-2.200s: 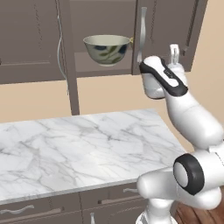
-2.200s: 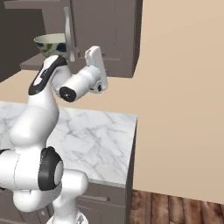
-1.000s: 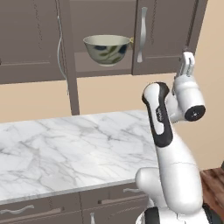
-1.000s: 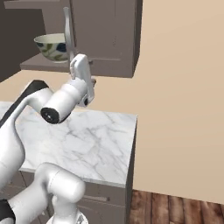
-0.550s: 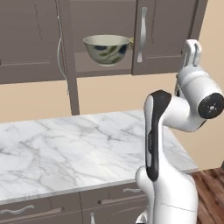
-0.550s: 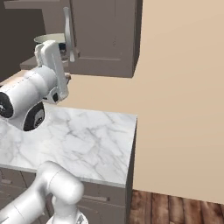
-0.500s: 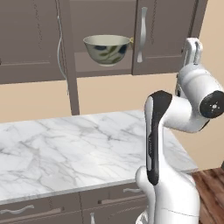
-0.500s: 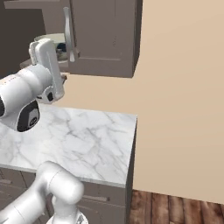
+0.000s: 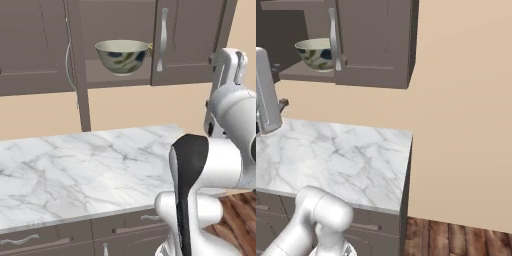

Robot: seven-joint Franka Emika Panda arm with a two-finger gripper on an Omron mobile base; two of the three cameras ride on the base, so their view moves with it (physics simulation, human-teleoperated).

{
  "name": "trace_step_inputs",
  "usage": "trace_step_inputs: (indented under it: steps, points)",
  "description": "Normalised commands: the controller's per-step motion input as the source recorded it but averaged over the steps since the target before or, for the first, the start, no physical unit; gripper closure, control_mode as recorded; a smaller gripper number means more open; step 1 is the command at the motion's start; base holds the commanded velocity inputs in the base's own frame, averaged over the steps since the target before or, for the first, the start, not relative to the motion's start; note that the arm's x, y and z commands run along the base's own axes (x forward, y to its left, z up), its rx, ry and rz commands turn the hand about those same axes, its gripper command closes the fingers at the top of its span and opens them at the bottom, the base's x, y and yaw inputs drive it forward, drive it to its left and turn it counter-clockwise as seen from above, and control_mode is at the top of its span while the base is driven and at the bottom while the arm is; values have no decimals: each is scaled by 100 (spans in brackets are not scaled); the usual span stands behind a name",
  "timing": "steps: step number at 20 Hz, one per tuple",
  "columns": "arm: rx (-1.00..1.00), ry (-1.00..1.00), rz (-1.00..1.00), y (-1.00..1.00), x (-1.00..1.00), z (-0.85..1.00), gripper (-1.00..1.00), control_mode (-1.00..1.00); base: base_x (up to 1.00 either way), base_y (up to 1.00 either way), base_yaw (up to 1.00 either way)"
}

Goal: Open the cabinet. Pick the bowls from the counter and place them in the cabinet. Then close the cabinet.

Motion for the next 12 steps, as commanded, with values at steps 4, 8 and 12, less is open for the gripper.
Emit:
trace_step_inputs:
  steps: [4,8,12]
  points:
    - [11,0,-2,68,-29,0,-100,-100,0,0,0]
    - [6,-1,-7,78,-6,0,-100,-100,0,0,0]
    - [8,0,-7,67,-8,-2,-100,-100,0,0,0]
